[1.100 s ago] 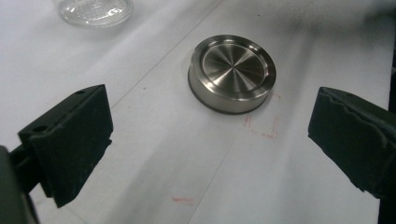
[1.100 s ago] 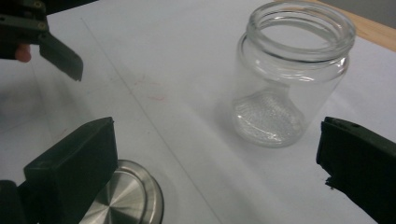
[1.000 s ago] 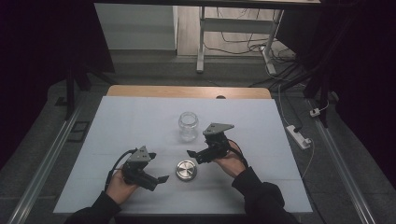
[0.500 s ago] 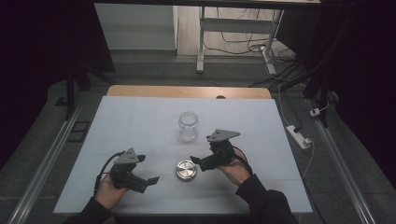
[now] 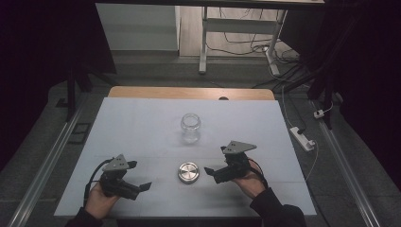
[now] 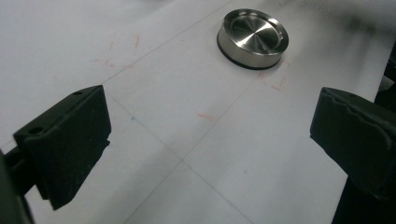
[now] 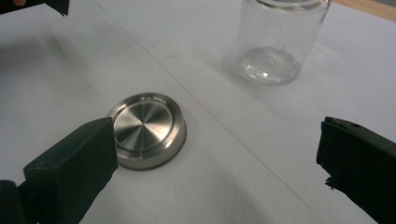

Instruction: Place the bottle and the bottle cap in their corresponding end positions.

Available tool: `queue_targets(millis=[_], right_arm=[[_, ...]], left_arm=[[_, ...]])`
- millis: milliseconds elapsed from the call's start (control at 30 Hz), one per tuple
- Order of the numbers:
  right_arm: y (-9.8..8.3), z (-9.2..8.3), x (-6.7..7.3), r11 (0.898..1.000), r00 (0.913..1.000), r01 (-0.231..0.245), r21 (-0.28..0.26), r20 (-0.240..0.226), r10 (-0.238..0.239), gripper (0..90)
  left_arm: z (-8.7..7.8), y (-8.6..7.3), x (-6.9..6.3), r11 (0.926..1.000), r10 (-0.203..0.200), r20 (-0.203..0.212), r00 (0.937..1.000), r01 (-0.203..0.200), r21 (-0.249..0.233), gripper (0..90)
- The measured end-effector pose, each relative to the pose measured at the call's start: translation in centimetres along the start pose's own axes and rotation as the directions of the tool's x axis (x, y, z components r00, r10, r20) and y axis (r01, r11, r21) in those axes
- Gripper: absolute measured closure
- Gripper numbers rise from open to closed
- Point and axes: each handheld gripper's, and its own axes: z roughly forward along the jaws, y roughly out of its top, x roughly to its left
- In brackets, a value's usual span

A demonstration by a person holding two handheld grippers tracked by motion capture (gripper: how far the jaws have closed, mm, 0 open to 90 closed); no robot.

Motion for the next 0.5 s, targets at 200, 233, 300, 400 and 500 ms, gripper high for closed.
queue_targets(millis=[200,233,300,400,500], right_arm=[[-1.0,-1.5,-0.3,1.0,0.9994,-0.007,-0.01,0.033,0.008,0.0],[-1.2,-1.8,-0.4,1.0,0.9991,-0.013,-0.012,0.041,0.013,0.0],[-1.6,-2.4,-0.6,1.0,0.9984,-0.018,-0.014,0.053,0.019,0.0],[-2.1,-3.2,-0.9,0.999,0.9968,-0.035,-0.017,0.072,0.036,0.0],[-2.7,-3.9,-1.1,0.999,0.9946,-0.05,-0.019,0.09,0.051,0.0]], left_arm=[[-1.2,-1.0,0.2,0.9996,-0.028,-0.011,0.9995,0.028,-0.009,0.0],[-1.4,-1.2,0.2,0.9994,-0.033,-0.014,0.9993,0.033,-0.011,0.0],[-1.8,-1.6,0.3,0.9988,-0.048,-0.017,0.9987,0.048,-0.015,0.0],[-2.4,-2.2,0.3,0.9975,-0.068,-0.024,0.9974,0.068,-0.02,0.0],[-2.9,-2.6,0.4,0.9971,-0.074,-0.035,0.9966,0.074,-0.02,0.0]])
